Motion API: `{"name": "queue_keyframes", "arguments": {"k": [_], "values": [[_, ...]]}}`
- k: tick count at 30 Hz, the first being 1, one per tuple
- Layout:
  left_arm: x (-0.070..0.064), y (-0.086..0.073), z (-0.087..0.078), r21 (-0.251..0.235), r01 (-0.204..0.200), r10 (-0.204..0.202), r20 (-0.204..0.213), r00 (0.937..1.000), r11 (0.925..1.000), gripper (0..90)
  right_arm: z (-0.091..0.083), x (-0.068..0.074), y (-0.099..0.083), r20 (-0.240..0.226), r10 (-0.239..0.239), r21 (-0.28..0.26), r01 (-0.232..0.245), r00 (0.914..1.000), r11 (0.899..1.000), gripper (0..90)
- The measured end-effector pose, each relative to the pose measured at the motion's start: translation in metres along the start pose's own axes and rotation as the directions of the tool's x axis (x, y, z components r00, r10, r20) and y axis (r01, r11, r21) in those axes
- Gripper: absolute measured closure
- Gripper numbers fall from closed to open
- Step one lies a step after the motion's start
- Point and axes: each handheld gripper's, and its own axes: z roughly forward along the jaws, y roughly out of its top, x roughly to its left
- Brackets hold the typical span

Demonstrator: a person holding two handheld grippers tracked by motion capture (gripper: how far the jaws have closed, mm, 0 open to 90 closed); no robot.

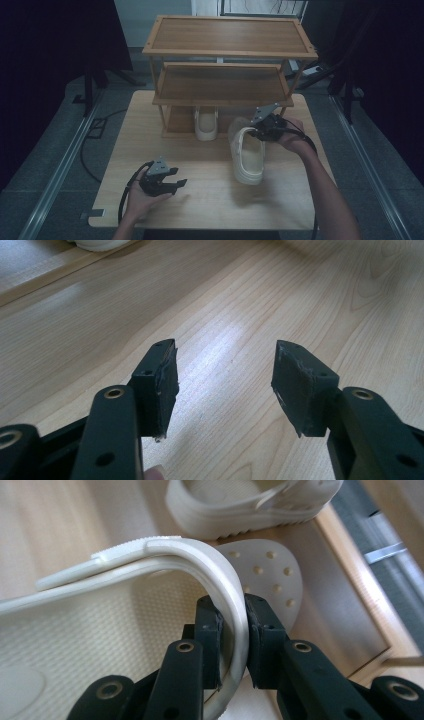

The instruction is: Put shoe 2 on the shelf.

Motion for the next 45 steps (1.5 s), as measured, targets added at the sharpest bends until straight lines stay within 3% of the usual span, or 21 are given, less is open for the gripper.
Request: {"name": "queue_keyframes", "arguments": {"k": [9,13,20,24,27,33,36,39,45], "values": [[0.001,0.0,-0.002,-0.004,0.001,-0.001,0.0,1.0,1.0,44.4,0.028,-0.004,0.012,0.07,-0.011,-0.01,0.012,0.9975,1.0,78.5],[0.001,0.0,-0.001,-0.003,-0.001,0.001,0.002,1.0,1.0,44.4,0.044,-0.005,0.014,0.12,-0.006,-0.01,0.007,0.9928,1.0,78.7],[0.001,-0.001,-0.001,-0.002,0.001,-0.001,0.004,1.0,1.0,44.5,0.059,-0.005,0.016,0.161,-0.01,-0.006,0.011,0.987,1.0,78.7],[0.001,-0.001,-0.001,-0.003,0.0,0.0,0.004,1.0,1.0,44.5,0.068,-0.005,0.02,0.193,-0.017,-0.007,0.019,0.9811,1.0,78.6],[0.002,-0.001,-0.002,-0.005,0.003,-0.003,0.003,1.0,1.0,44.5,0.081,-0.002,0.024,0.226,-0.049,0.023,0.045,0.9729,0.999,78.4],[0.003,-0.002,-0.002,-0.005,0.003,-0.003,0.002,1.0,1.0,44.5,0.091,0.0,0.027,0.225,-0.057,0.031,0.051,0.9726,0.998,77.2],[0.002,-0.001,-0.002,-0.004,0.001,-0.001,0.004,1.0,1.0,44.5,0.094,0.002,0.028,0.226,-0.04,0.028,0.034,0.9734,0.999,73.4],[0.001,-0.001,-0.002,-0.005,0.0,0.0,0.005,1.0,1.0,44.5,0.091,0.002,0.025,0.213,0.016,-0.008,-0.015,0.9769,1.0,59.4],[0.0,-0.001,0.0,0.004,-0.005,0.005,0.008,1.0,1.0,44.5,0.074,0.001,0.013,0.158,0.13,-0.106,-0.115,0.9789,0.988,48.1]]}}
